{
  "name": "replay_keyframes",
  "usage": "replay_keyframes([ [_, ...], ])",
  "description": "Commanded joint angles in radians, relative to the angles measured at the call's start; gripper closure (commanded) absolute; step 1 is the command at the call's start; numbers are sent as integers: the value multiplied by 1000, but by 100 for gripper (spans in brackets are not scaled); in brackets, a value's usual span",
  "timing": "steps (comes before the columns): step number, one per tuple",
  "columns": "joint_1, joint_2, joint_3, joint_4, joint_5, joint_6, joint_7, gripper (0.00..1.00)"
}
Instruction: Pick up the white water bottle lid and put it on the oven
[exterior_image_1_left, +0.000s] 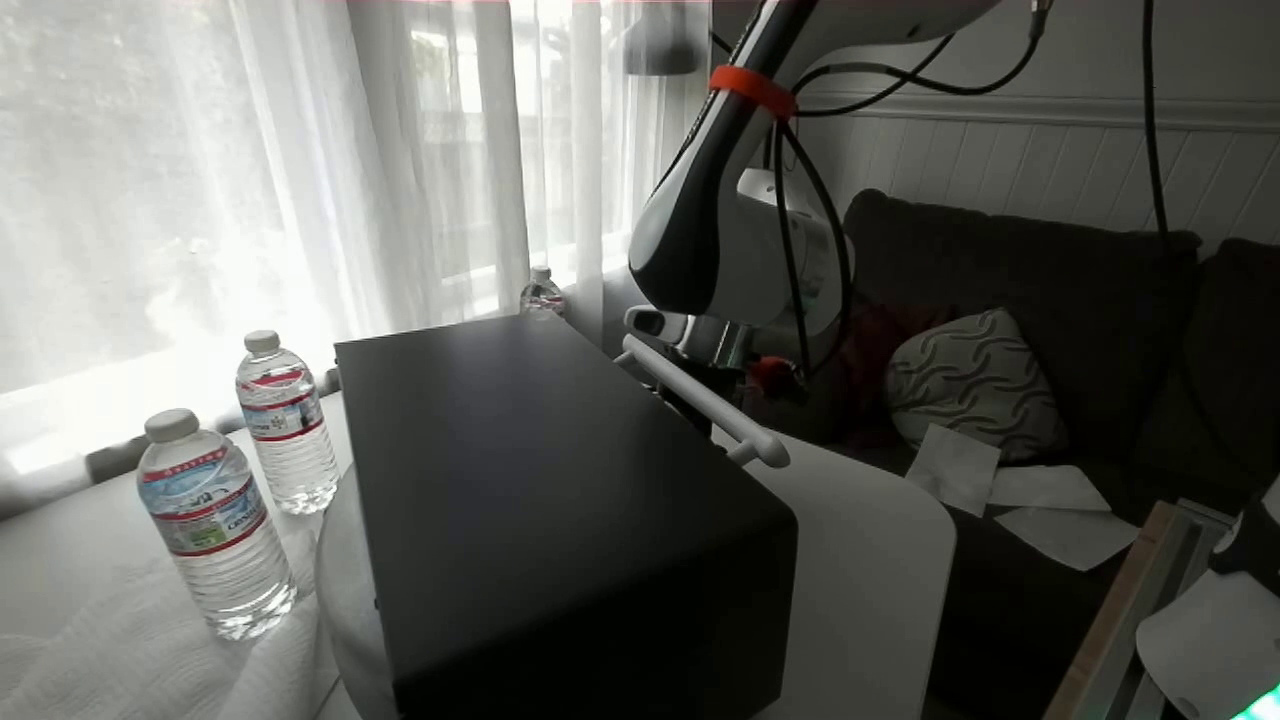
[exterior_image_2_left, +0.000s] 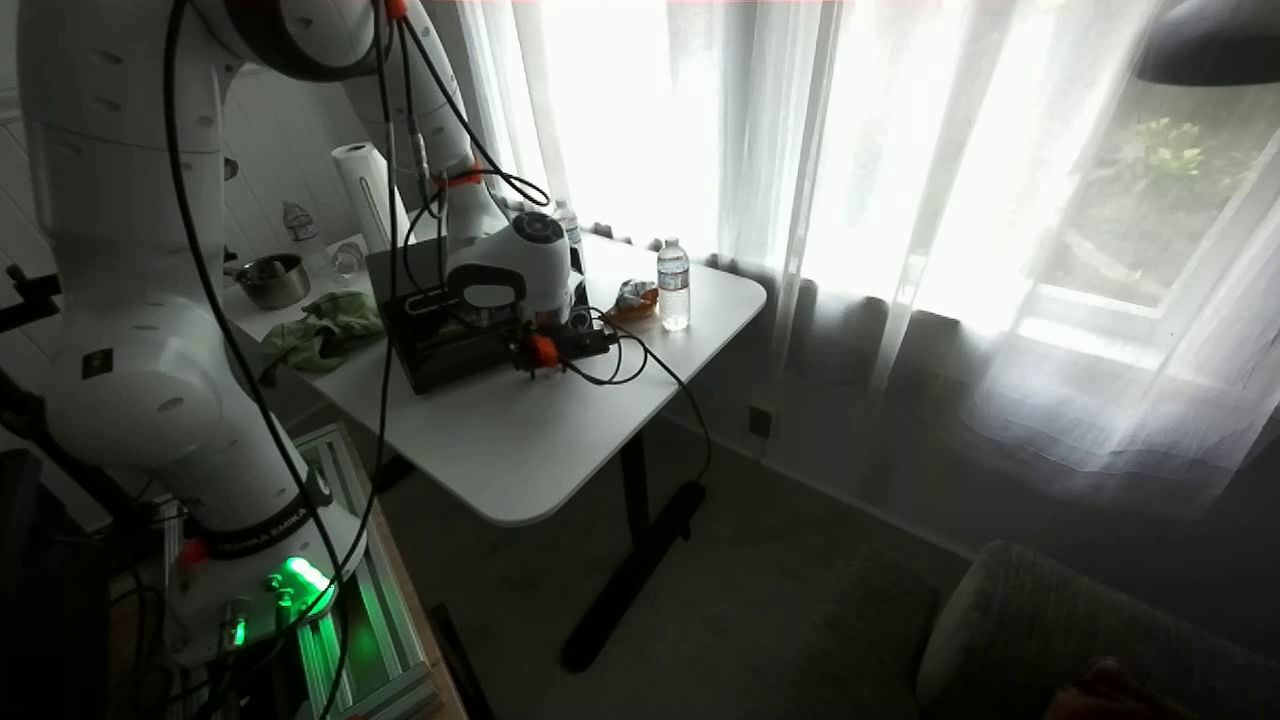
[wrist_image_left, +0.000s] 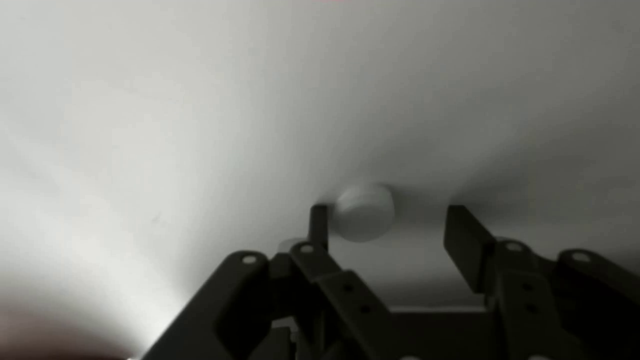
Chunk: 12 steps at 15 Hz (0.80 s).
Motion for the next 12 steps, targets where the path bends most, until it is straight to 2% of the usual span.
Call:
replay_keyframes([
  [1, -12, 3, 3, 1, 0, 10, -18, 55],
  [3, -11, -7, -4, 0, -5, 7, -12, 76],
  [5, -8, -13, -10, -2, -8, 7, -8, 93],
  [6, -7, -18, -12, -4, -9, 6, -5, 95],
  [8, -2, -42, -18, -14, -4, 4, 13, 93],
  [12, -12, -165, -9, -52, 23, -20, 47, 93],
])
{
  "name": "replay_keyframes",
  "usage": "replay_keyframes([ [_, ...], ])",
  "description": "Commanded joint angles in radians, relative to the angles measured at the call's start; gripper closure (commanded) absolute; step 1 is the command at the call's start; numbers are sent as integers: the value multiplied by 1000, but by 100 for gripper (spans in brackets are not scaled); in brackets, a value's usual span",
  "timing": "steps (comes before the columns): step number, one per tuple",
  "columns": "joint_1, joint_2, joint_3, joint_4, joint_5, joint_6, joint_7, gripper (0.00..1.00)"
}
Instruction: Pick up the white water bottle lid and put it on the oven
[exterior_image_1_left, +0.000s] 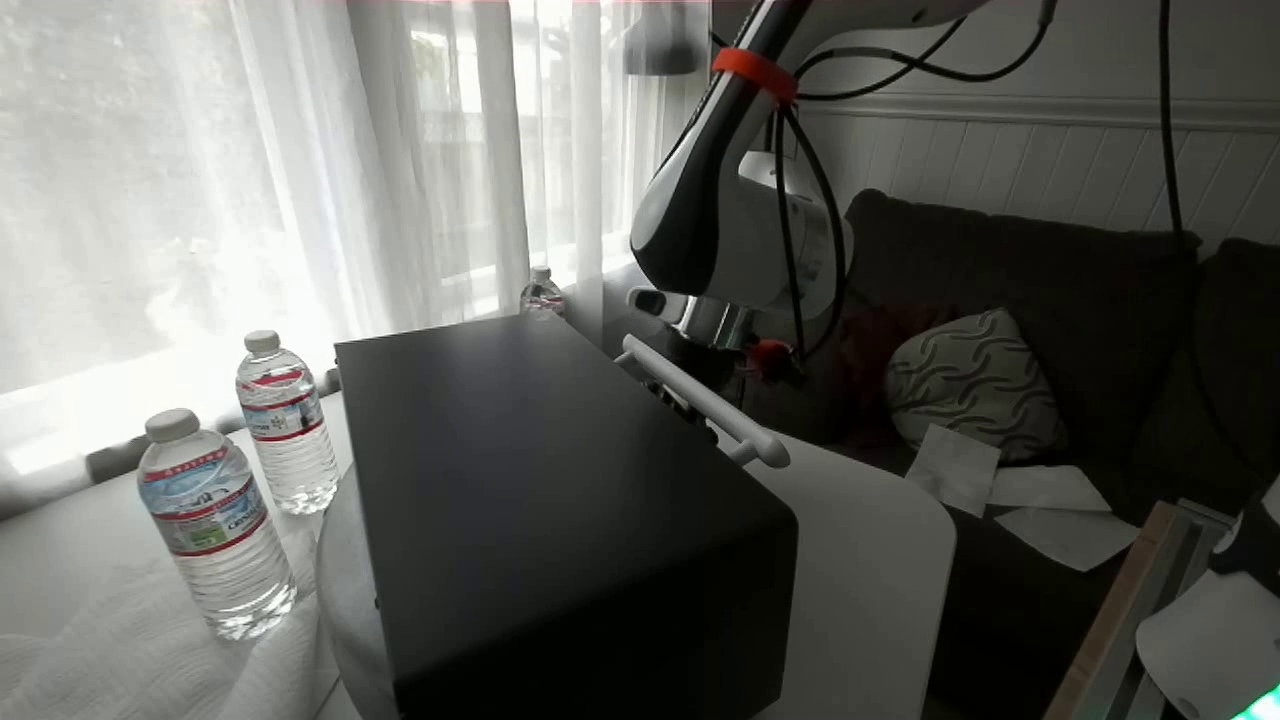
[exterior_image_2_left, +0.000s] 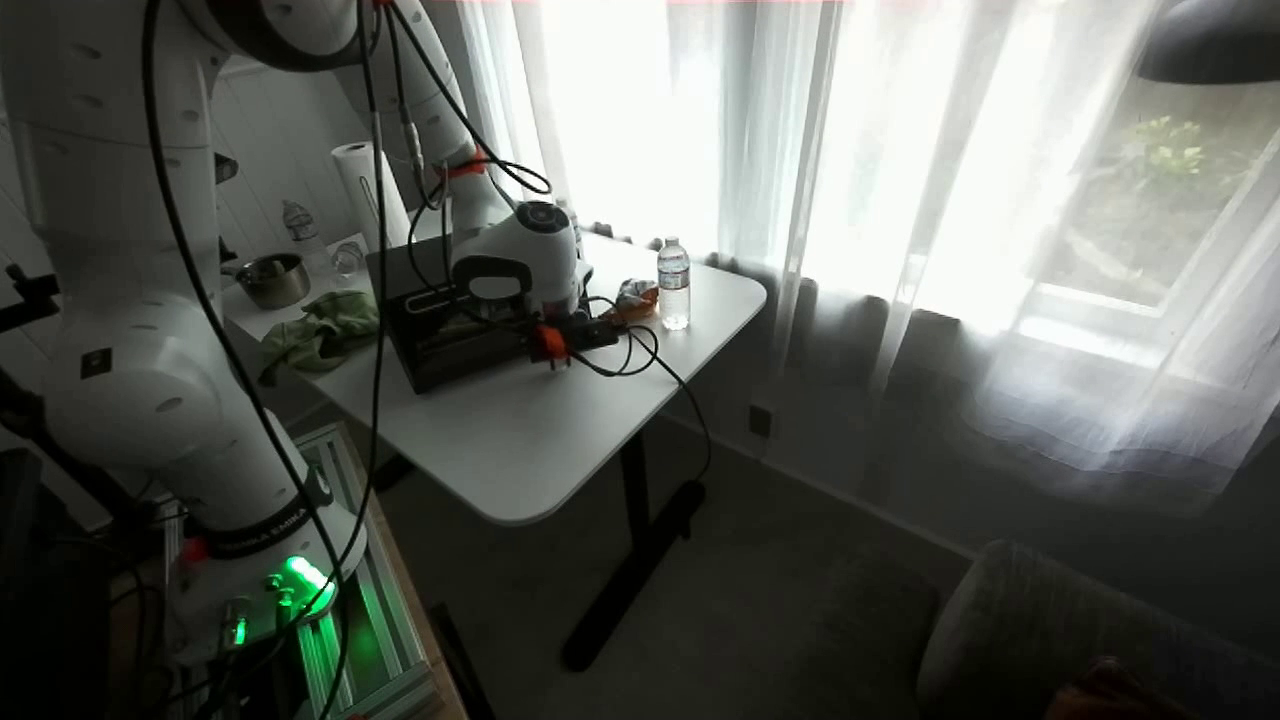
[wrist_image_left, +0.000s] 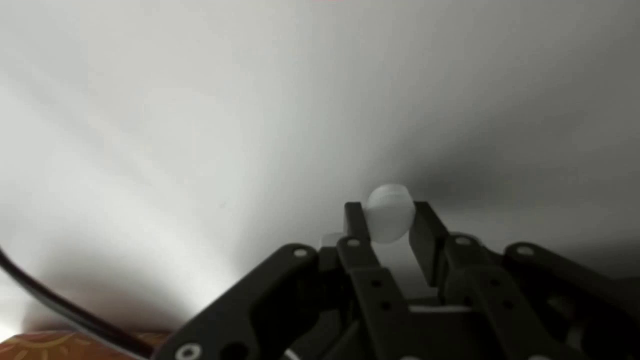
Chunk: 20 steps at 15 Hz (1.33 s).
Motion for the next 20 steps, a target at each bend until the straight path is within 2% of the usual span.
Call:
replay_keyframes([
  [1, -3, -160, 6, -67, 23, -29, 46, 93],
  [5, 22, -306, -25, -124, -22, -51, 157, 93],
  [8, 18, -414, -24, -165, -37, -53, 216, 93],
  [15, 20, -678, 31, -204, -59, -187, 340, 93],
  [16, 136, -697, -71, -202, -110, -200, 384, 93],
  [20, 290, -728, -130, -165, -181, -267, 435, 93],
])
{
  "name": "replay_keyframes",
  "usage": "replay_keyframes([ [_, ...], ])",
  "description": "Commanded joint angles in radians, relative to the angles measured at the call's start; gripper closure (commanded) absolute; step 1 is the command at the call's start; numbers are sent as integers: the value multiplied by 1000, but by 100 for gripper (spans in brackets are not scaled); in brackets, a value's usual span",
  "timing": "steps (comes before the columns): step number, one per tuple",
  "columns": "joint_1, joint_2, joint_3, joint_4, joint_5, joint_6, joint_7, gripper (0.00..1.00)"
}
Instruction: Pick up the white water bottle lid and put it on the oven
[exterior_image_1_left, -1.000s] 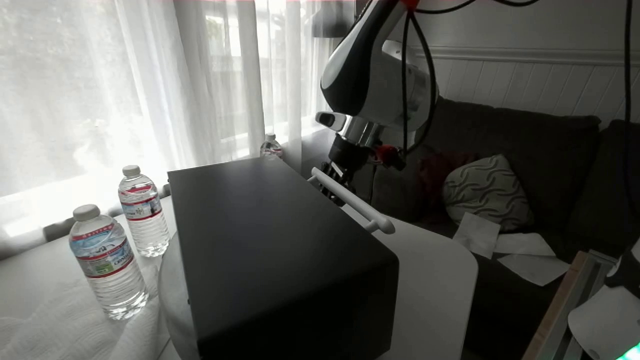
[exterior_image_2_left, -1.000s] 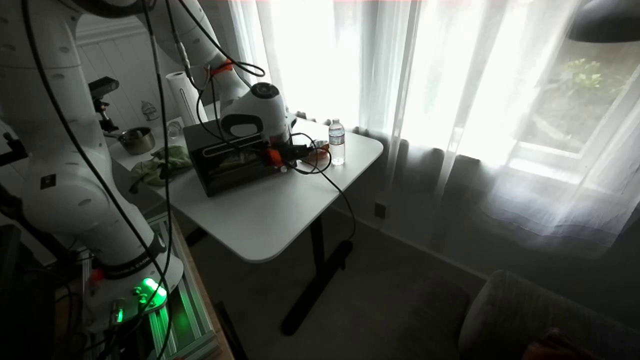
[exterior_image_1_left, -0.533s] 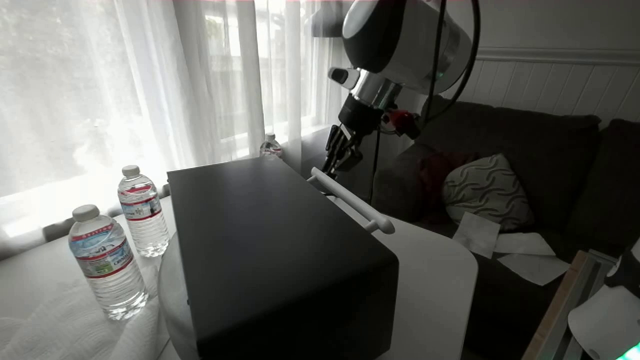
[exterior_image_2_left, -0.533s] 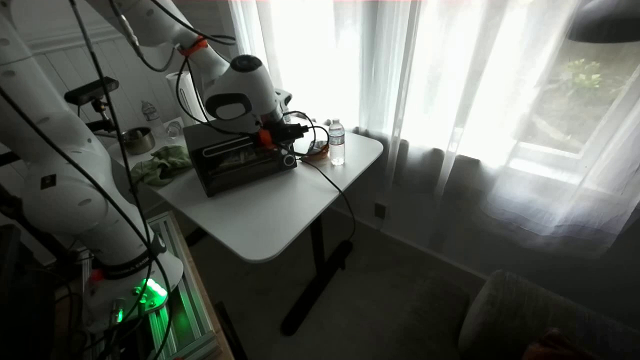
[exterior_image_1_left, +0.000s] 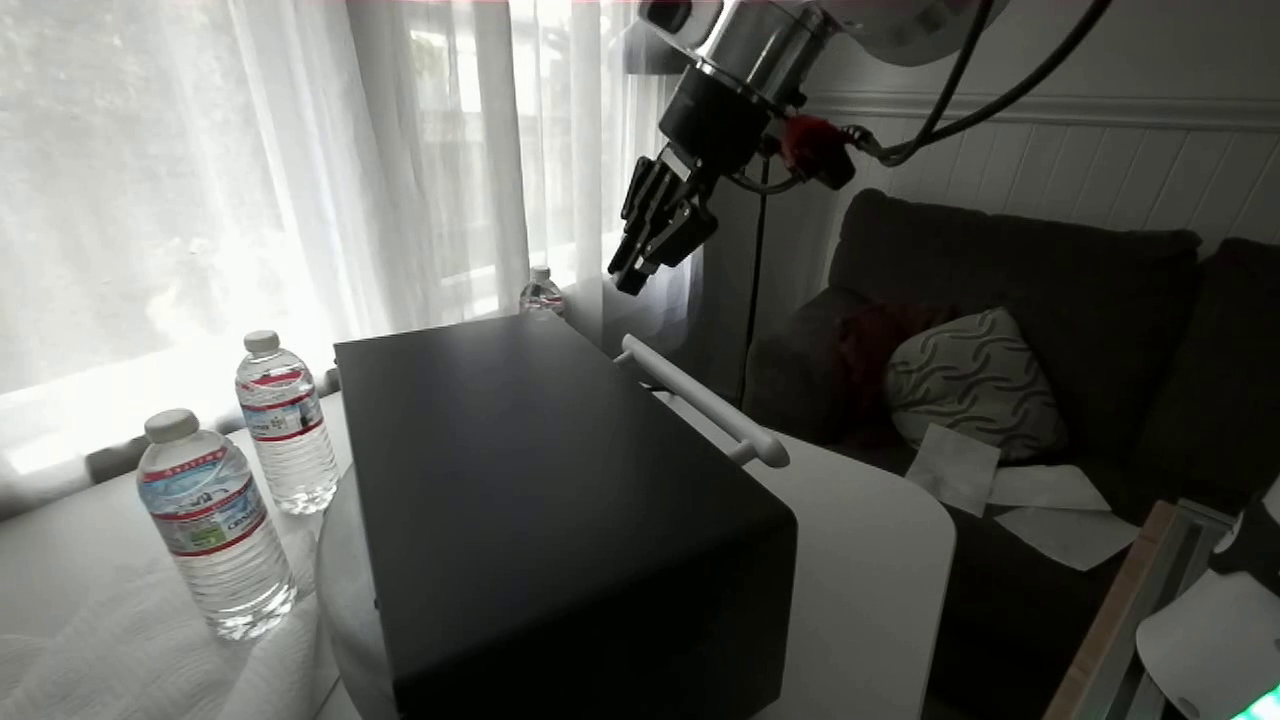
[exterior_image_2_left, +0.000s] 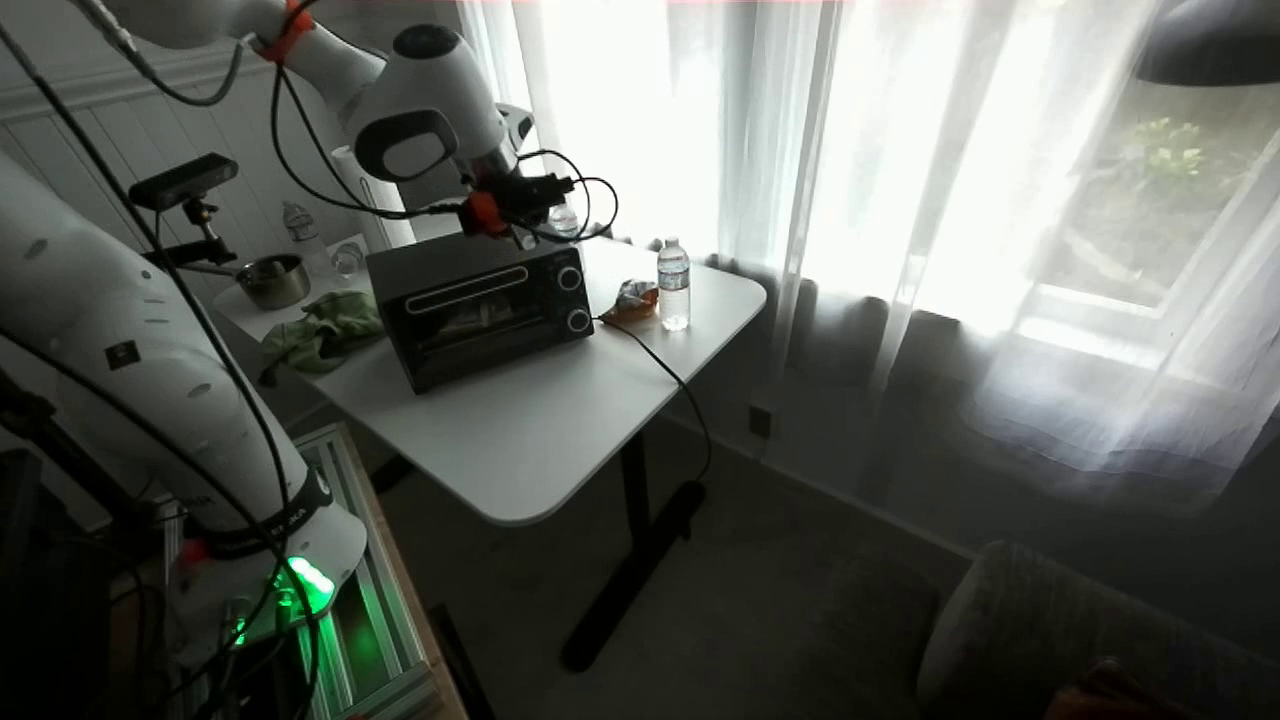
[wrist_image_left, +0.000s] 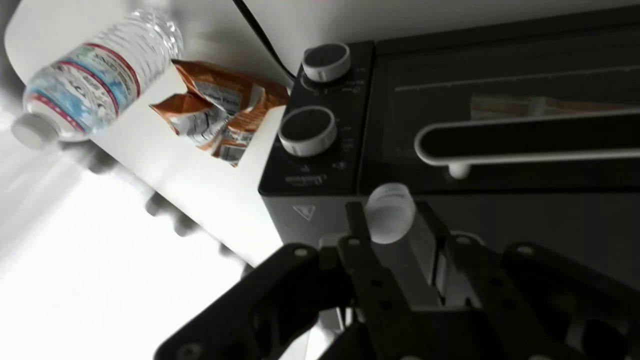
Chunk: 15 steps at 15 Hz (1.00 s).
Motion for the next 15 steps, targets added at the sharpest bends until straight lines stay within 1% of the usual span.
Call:
replay_keyframes([
  [1, 147, -43, -68, 6, -72, -57, 67, 93],
  [3, 209, -13, -82, 21, -91, -57, 78, 93],
  [6, 273, 38, -94, 38, -100, -51, 71, 93],
  [8, 297, 70, -95, 44, -105, -51, 64, 93],
  [10, 306, 102, -90, 50, -108, -47, 56, 93],
  [13, 304, 141, -80, 64, -106, -46, 49, 93],
  [14, 299, 146, -77, 68, -108, -50, 50, 67],
  [15, 294, 151, -73, 71, -111, -49, 50, 51],
])
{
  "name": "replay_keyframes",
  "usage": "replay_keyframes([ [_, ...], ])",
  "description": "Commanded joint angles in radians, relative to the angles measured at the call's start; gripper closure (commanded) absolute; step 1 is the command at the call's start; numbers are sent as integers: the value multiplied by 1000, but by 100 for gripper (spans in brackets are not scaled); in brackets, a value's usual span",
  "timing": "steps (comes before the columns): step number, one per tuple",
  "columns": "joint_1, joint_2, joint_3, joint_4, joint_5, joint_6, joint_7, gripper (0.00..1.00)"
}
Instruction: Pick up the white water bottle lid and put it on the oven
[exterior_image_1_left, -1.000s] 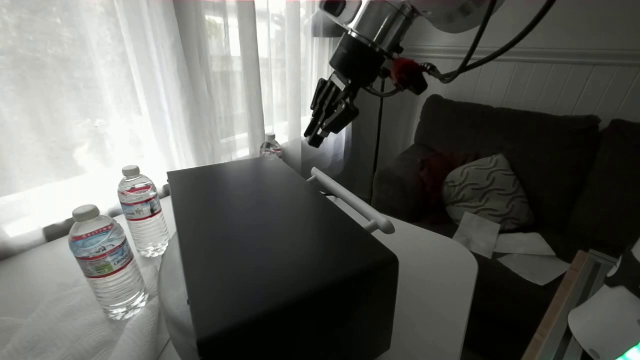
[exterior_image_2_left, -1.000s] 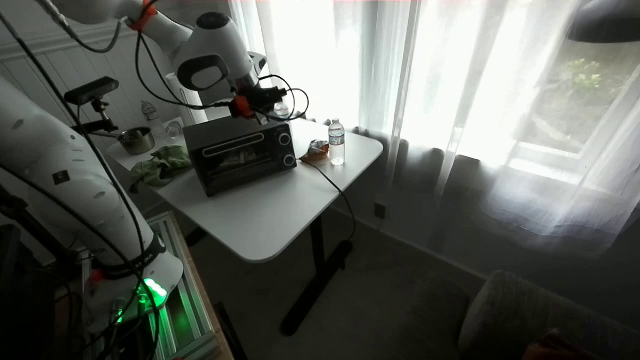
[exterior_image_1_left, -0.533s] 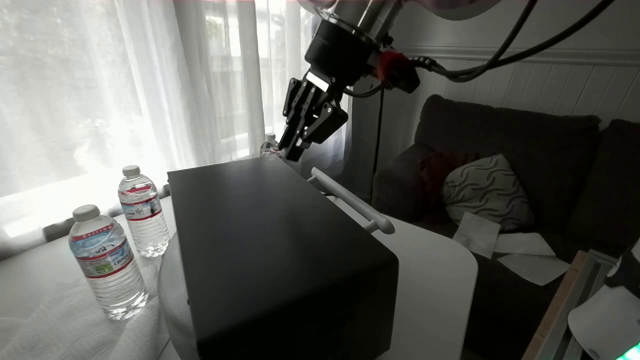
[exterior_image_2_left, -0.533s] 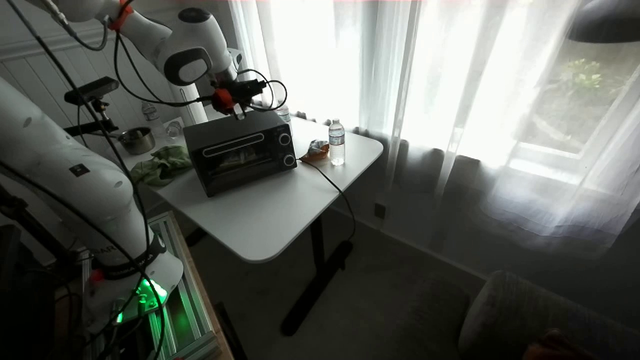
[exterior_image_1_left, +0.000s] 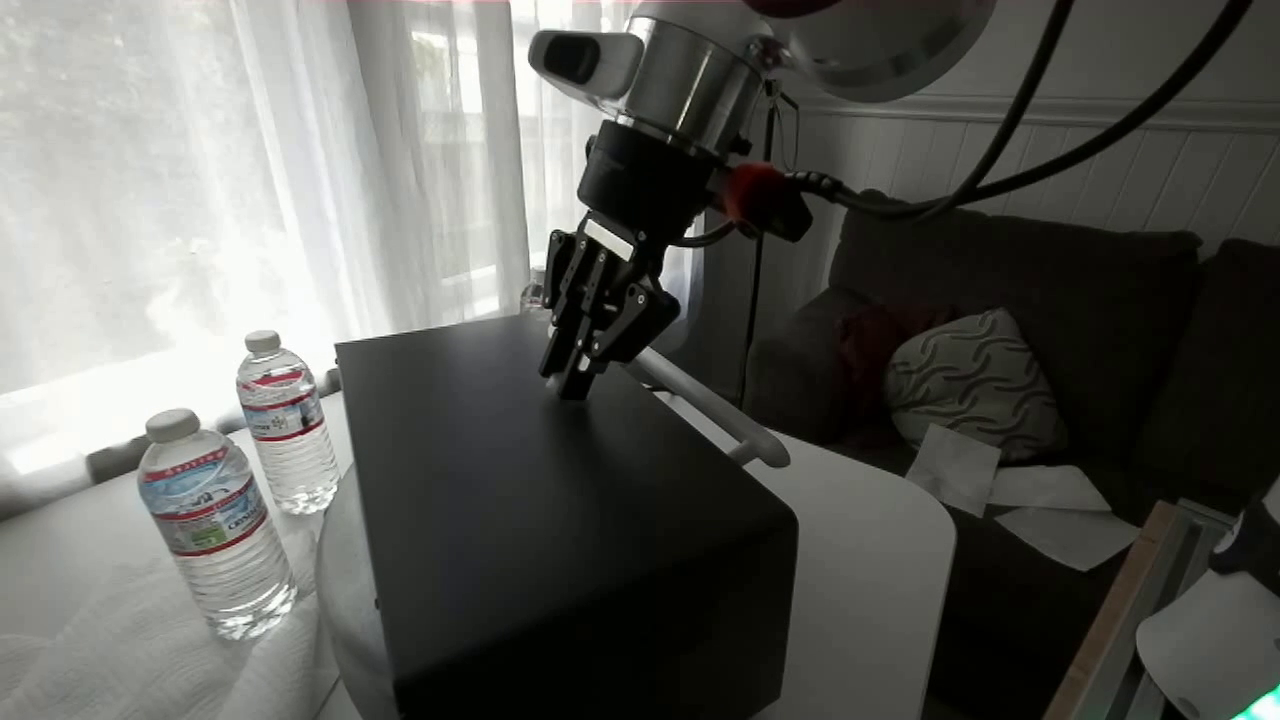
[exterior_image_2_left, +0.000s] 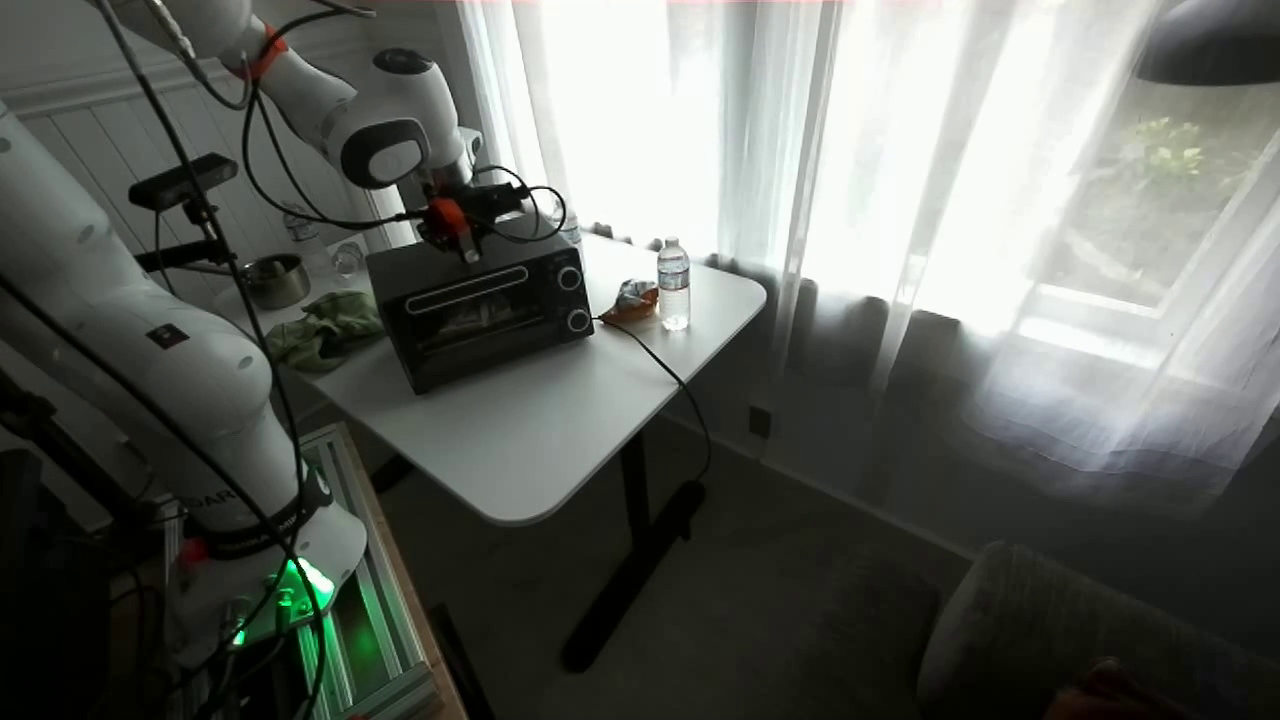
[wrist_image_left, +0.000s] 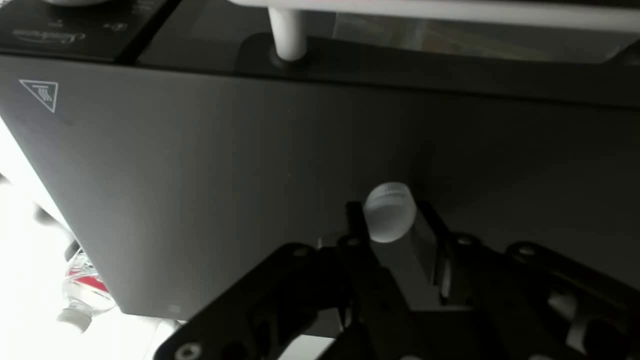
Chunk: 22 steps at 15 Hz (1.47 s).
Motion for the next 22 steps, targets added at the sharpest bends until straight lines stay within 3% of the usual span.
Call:
replay_keyframes([
  [1, -8, 23, 2, 28, -36, -16, 7, 41],
  [7, -14, -66, -6, 18, -28, -47, 30, 1],
  [13, -22, -212, -75, -25, -9, -160, 107, 0],
  [18, -53, -346, -121, -86, -30, -248, 264, 0],
  [22, -89, -445, -124, -149, -88, -241, 408, 0],
])
